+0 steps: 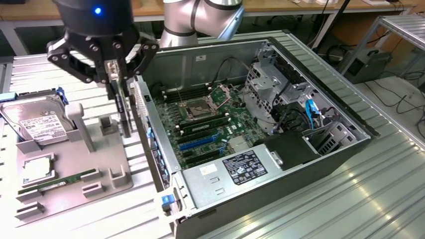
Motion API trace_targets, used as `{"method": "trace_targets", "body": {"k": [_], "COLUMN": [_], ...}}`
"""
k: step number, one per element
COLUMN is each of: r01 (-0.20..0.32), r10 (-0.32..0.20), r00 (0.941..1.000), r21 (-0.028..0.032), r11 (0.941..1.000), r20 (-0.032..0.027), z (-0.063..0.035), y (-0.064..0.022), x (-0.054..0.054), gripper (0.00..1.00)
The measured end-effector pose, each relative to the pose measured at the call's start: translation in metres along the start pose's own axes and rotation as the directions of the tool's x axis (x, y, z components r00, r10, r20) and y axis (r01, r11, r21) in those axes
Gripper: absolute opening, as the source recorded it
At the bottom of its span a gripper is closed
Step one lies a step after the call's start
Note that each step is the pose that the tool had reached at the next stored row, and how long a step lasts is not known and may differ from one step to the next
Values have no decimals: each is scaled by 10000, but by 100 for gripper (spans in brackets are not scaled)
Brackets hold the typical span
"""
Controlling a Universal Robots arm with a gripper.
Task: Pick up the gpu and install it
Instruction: 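Pick up the gpu and move the gpu toward the slot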
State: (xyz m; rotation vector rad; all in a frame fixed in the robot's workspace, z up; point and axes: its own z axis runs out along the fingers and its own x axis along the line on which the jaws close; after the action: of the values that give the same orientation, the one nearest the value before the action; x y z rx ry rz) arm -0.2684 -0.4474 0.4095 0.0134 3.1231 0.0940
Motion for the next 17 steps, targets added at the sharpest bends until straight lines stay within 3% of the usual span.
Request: {"method": "trace_targets", "body": {"k": [4, 7, 12, 17], "r01": [-2, -5, -7, -6], "r10": [2, 4, 6, 5], "r00": [10000, 10000, 10000, 10000], "r21": [-27, -55, -133, -137], "r11": [10000, 10000, 9999, 9999], "r20": [-28, -66, -68, -73], "z": [-180, -250, -247, -222], "y": [-35, -49, -51, -50], "x": [-184, -371, -633, -862], "gripper": [26, 26, 26, 26]}}
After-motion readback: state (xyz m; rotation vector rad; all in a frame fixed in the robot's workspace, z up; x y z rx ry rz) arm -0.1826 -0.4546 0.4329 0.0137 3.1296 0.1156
